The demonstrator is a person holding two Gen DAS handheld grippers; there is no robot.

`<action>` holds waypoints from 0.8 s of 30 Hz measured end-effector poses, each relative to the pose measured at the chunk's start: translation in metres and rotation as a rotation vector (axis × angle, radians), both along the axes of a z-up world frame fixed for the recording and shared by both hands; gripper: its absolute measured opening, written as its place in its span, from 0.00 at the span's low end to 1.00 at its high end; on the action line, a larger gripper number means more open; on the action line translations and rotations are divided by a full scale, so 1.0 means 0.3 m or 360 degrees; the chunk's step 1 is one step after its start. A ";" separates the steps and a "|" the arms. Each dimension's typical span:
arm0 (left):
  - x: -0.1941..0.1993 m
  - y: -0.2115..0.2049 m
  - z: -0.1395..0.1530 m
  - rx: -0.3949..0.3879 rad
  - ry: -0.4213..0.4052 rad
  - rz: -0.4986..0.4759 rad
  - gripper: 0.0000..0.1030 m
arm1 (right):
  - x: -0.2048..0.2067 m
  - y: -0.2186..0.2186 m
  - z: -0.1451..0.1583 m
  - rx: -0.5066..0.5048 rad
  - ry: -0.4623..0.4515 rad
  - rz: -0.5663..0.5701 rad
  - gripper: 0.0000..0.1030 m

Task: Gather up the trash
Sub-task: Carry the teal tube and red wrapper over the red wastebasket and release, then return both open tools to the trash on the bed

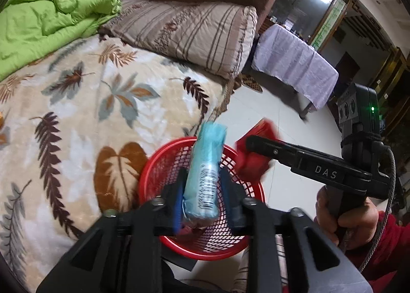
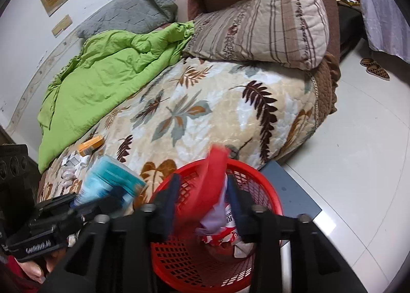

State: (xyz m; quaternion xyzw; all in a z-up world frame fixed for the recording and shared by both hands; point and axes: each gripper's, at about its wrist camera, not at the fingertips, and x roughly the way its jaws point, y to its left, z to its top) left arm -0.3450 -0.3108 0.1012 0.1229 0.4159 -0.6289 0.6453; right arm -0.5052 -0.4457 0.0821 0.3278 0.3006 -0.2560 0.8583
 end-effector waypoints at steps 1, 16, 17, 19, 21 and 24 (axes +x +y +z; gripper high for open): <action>-0.003 0.004 0.002 -0.0009 -0.0009 0.0006 0.38 | -0.004 -0.002 0.001 -0.0010 -0.0005 -0.0005 0.51; 0.186 0.216 0.034 -0.0035 -0.0098 0.0372 0.55 | 0.216 0.103 0.014 0.0014 -0.0099 0.0244 0.52; 0.209 0.242 0.036 -0.0036 -0.0110 0.0416 0.55 | 0.242 0.120 0.014 0.0013 -0.0096 0.0281 0.52; 0.258 0.300 0.039 -0.0035 -0.0115 0.0496 0.56 | 0.302 0.163 0.016 0.0001 -0.0087 0.0367 0.52; 0.309 0.355 0.044 -0.0035 -0.0125 0.0587 0.56 | 0.361 0.204 0.020 -0.0014 -0.0085 0.0442 0.52; 0.410 0.463 0.052 -0.0034 -0.0152 0.0757 0.57 | 0.453 0.265 0.027 -0.0012 -0.0097 0.0562 0.53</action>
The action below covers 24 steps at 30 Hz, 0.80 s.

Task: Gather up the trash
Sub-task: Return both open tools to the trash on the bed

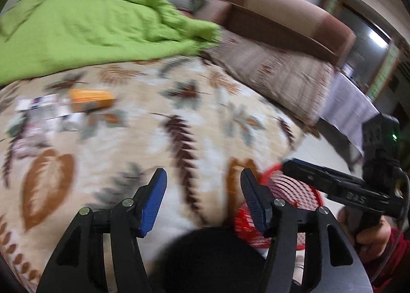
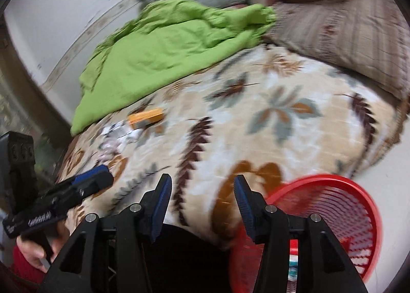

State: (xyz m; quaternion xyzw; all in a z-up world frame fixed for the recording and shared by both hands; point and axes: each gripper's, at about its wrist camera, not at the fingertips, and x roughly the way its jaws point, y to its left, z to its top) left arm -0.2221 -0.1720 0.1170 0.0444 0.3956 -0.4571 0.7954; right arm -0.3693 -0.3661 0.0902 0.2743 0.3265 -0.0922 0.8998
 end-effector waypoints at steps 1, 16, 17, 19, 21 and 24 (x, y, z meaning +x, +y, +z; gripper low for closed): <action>0.027 0.029 0.003 0.0000 -0.0004 0.0044 0.57 | 0.024 0.015 0.001 -0.0007 0.0000 0.0030 0.54; 0.531 0.329 -0.115 0.0347 -0.0184 0.0596 0.67 | 0.320 0.202 0.037 -0.0076 0.0005 0.0332 0.59; 0.556 0.318 -0.133 0.0381 -0.0188 0.0578 0.67 | 0.334 0.207 0.035 -0.0075 0.0009 0.0341 0.59; 0.603 0.290 -0.176 0.0458 -0.0221 0.0559 0.67 | 0.355 0.211 0.031 -0.0070 0.0020 0.0350 0.59; 0.643 0.272 -0.217 0.0525 -0.0244 0.0583 0.67 | 0.378 0.208 0.025 -0.0051 0.0037 0.0356 0.59; 0.704 0.250 -0.270 0.0563 -0.0243 0.0588 0.66 | 0.405 0.199 0.018 -0.0028 0.0054 0.0362 0.59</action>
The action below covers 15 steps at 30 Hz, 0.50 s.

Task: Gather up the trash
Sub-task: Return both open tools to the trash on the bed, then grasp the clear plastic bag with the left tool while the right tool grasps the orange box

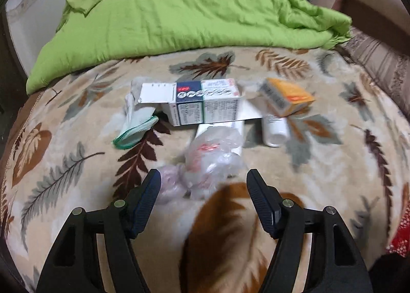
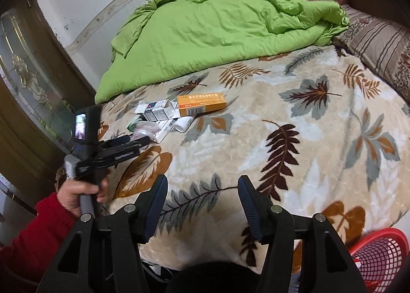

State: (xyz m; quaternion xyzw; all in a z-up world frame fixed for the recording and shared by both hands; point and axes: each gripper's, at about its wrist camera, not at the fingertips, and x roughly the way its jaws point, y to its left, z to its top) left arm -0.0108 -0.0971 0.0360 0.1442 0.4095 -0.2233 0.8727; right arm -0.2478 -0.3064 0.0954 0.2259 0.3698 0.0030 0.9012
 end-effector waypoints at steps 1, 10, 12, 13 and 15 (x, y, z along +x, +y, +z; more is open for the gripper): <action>0.008 -0.005 -0.005 -0.0003 -0.0023 -0.0007 0.63 | 0.018 -0.006 0.000 0.0006 0.0007 0.0002 0.60; 0.004 0.061 0.016 -0.0182 0.0029 0.0087 0.29 | 0.262 -0.044 0.006 0.0069 0.0012 0.0107 0.61; -0.027 0.098 0.038 -0.0263 0.0050 0.0127 0.28 | 0.377 -0.070 0.000 0.0100 0.0000 0.0131 0.61; -0.050 0.115 0.048 -0.0304 0.0062 0.0147 0.28 | 0.428 -0.078 -0.005 0.0112 0.0009 0.0152 0.61; -0.092 0.146 0.058 -0.0373 0.0104 0.0198 0.28 | 0.550 -0.096 -0.024 0.0147 0.0040 0.0181 0.61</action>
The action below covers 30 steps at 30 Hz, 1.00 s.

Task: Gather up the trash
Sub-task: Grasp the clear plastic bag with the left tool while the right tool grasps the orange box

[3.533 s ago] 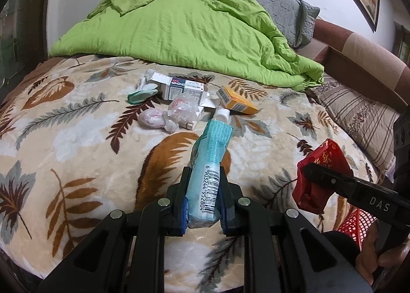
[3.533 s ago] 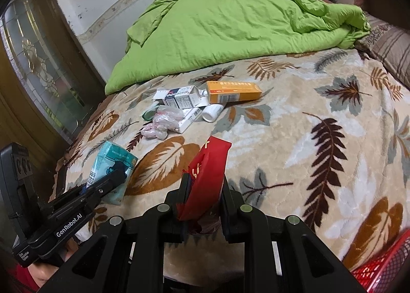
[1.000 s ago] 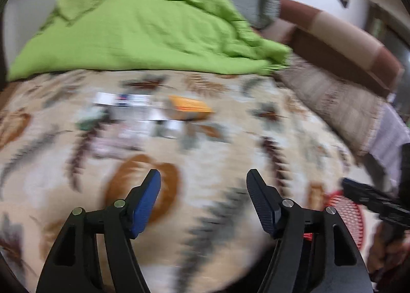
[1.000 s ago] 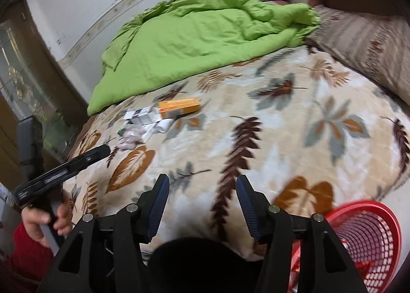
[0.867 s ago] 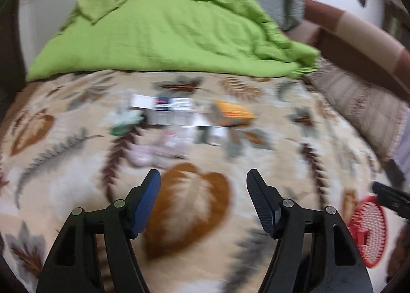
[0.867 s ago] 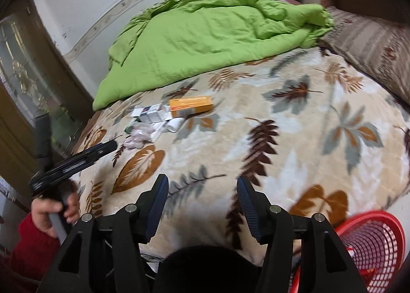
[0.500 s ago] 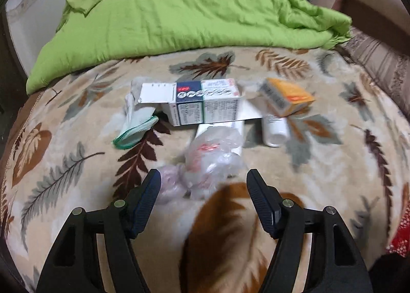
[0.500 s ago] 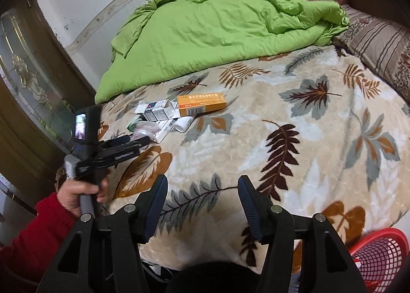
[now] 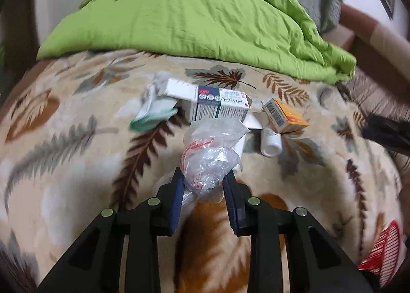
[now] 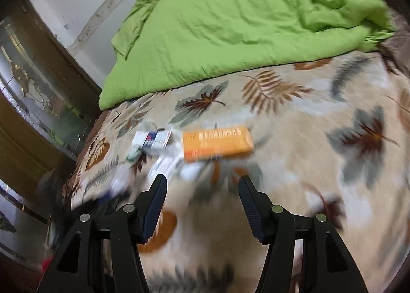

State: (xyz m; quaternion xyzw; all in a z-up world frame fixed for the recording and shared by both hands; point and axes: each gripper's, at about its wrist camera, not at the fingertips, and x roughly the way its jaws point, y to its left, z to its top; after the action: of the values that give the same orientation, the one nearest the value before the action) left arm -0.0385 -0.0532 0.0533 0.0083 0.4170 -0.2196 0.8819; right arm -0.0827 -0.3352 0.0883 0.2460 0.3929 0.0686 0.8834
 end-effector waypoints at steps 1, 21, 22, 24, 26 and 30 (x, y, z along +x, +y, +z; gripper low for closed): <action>-0.014 0.005 0.002 -0.0021 0.0007 0.0004 0.28 | 0.073 -0.011 -0.014 0.0022 0.0016 0.0019 0.61; -0.106 0.019 -0.029 -0.0092 -0.0078 0.0091 0.28 | 0.284 -0.083 -0.286 0.0525 0.0321 0.0249 0.62; -0.107 0.017 -0.030 -0.0093 -0.0077 0.0092 0.28 | 0.241 -0.068 -0.288 0.0546 0.0324 0.0270 0.65; -0.108 0.020 -0.028 -0.0094 -0.0081 0.0099 0.28 | 0.178 -0.032 -0.292 0.0567 0.0338 0.0315 0.68; -0.114 0.026 -0.024 -0.0097 -0.0091 0.0105 0.28 | 0.127 0.009 -0.294 0.0569 0.0354 0.0371 0.68; -0.117 0.047 -0.020 -0.0129 -0.0084 0.0140 0.28 | 0.071 0.121 -0.269 0.0326 0.0333 0.0527 0.70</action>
State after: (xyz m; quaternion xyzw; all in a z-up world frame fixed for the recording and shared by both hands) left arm -0.0737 -0.0393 0.0473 -0.0399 0.3843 -0.1969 0.9011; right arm -0.0613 -0.2988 0.0075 0.2722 0.5085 0.2263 0.7849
